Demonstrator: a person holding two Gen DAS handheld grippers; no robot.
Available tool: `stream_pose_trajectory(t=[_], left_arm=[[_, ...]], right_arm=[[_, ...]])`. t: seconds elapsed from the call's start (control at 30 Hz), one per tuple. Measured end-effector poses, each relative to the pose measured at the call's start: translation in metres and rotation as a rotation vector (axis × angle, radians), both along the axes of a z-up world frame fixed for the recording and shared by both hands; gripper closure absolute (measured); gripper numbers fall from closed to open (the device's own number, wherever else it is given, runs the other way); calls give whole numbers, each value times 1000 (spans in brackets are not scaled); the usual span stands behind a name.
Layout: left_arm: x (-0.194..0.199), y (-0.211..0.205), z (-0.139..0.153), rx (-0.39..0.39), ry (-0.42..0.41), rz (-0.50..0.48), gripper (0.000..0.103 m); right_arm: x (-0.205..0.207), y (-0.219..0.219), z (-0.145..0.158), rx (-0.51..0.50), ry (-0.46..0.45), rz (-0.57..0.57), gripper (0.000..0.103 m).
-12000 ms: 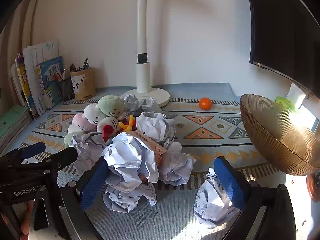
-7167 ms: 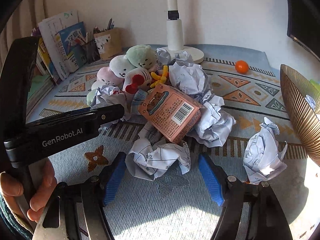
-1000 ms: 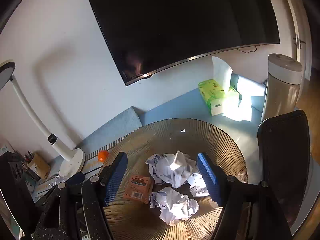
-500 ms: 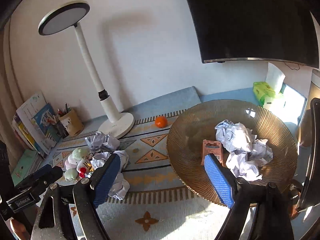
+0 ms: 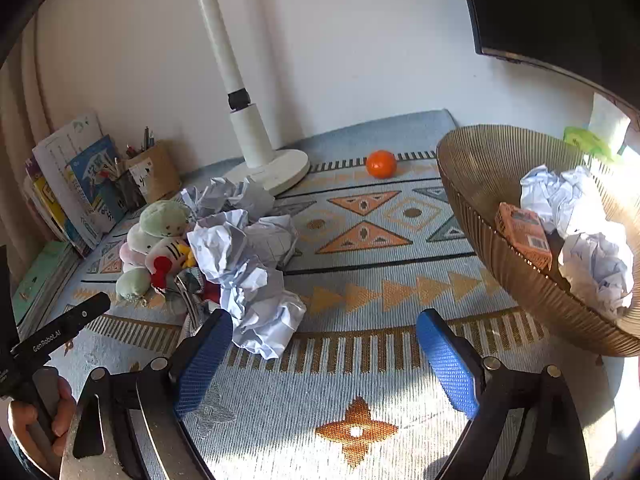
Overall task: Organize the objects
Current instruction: 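Grasp a pastel dango plush with the left tool while the right tool grasps a paper ball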
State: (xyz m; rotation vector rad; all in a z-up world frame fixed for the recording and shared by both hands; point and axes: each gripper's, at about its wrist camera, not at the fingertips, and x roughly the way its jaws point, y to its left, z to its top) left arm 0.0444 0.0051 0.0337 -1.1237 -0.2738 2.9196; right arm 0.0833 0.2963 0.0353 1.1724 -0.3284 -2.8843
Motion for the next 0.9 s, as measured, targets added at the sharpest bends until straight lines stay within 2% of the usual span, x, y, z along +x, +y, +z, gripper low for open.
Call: stream_pose_trajectory(t=[0.13, 0.33, 0.47, 0.67, 0.8, 0.9], left_arm=[[5, 3, 2, -29, 19, 20, 2], [0, -11, -2, 49, -15, 39, 2], [-4, -16, -6, 81, -51, 43, 3], [-8, -13, -9, 78, -88, 26, 3], [-23, -16, -10, 99, -144, 18, 3], [-41, -18, -8, 119, -181, 20, 4]], right_arm=[[4, -1, 1, 13, 25, 0, 10], [1, -21, -3, 125, 15, 20, 10], [0, -24, -4, 148, 14, 28, 10], [-6, -22, -8, 105, -32, 57, 10], [-18, -25, -7, -57, -63, 127, 10], [-30, -27, -13, -85, -93, 90, 10]])
